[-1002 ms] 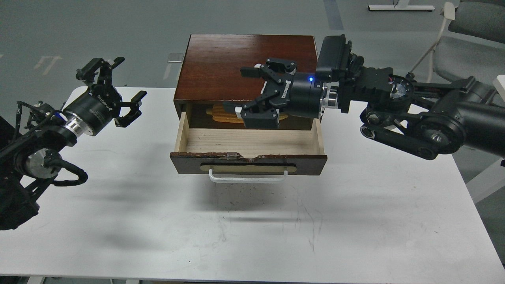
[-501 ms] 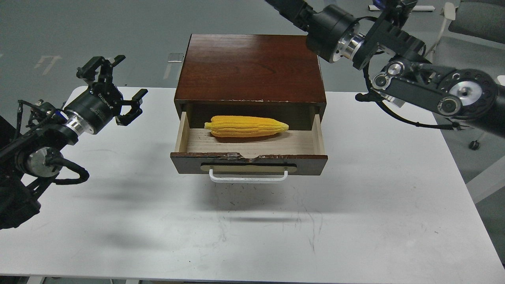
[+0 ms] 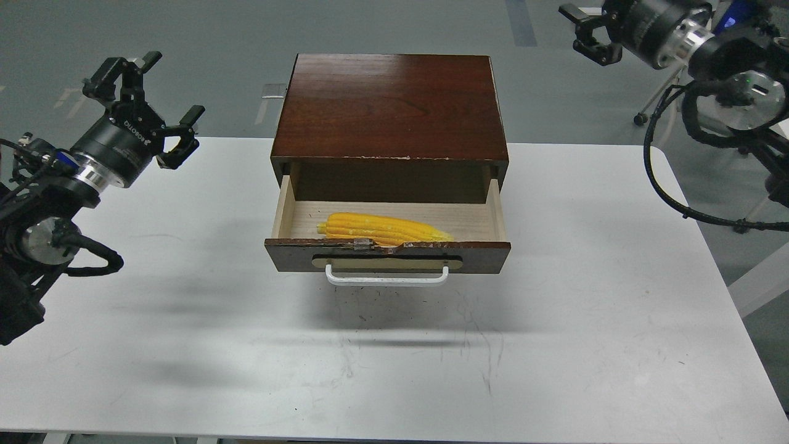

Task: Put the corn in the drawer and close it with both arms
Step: 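Raise the right gripper away from the drawer and retract it, then bring the left gripper down in front of the drawer handle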

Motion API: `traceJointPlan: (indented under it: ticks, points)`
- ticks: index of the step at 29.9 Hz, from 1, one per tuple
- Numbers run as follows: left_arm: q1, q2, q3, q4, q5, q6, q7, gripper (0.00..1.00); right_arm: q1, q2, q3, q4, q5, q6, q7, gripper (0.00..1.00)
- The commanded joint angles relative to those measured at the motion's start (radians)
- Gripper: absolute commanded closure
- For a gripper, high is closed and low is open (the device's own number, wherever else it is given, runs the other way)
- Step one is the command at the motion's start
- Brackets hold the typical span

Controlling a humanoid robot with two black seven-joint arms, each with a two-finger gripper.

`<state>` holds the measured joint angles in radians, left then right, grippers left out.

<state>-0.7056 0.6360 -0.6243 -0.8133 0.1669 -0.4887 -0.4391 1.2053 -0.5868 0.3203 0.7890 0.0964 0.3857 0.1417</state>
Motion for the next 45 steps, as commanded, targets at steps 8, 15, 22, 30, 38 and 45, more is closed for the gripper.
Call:
traceJointPlan:
  ticks: [8,15,22,30,38,45]
  points:
    - [-0.063,0.114,0.011,-0.146,0.740,0.388,-0.050,0.02,-0.243,-0.051,0.058,-0.019,0.100,0.078,0.006,0.00]
    - [-0.048,0.319,-0.011,-0.510,0.833,0.384,-0.050,0.09,-0.276,-0.068,0.069,-0.048,0.100,0.078,0.009,0.00]
    - [-0.046,0.372,-0.065,-0.750,0.871,0.392,-0.050,0.26,-0.309,-0.068,0.069,-0.057,0.100,0.078,0.009,0.00]
    - [-0.032,0.364,0.006,-0.831,1.103,0.465,-0.050,1.00,-0.319,-0.053,0.077,-0.111,0.111,0.049,0.007,0.02]
    - [0.017,0.421,0.070,-0.920,1.348,0.588,-0.050,1.00,-0.328,-0.053,0.078,-0.151,0.111,0.033,0.007,0.01]
    - [0.083,0.426,0.132,-0.952,1.583,0.792,-0.050,1.00,-0.340,-0.051,0.077,-0.197,0.111,0.033,0.007,0.01]
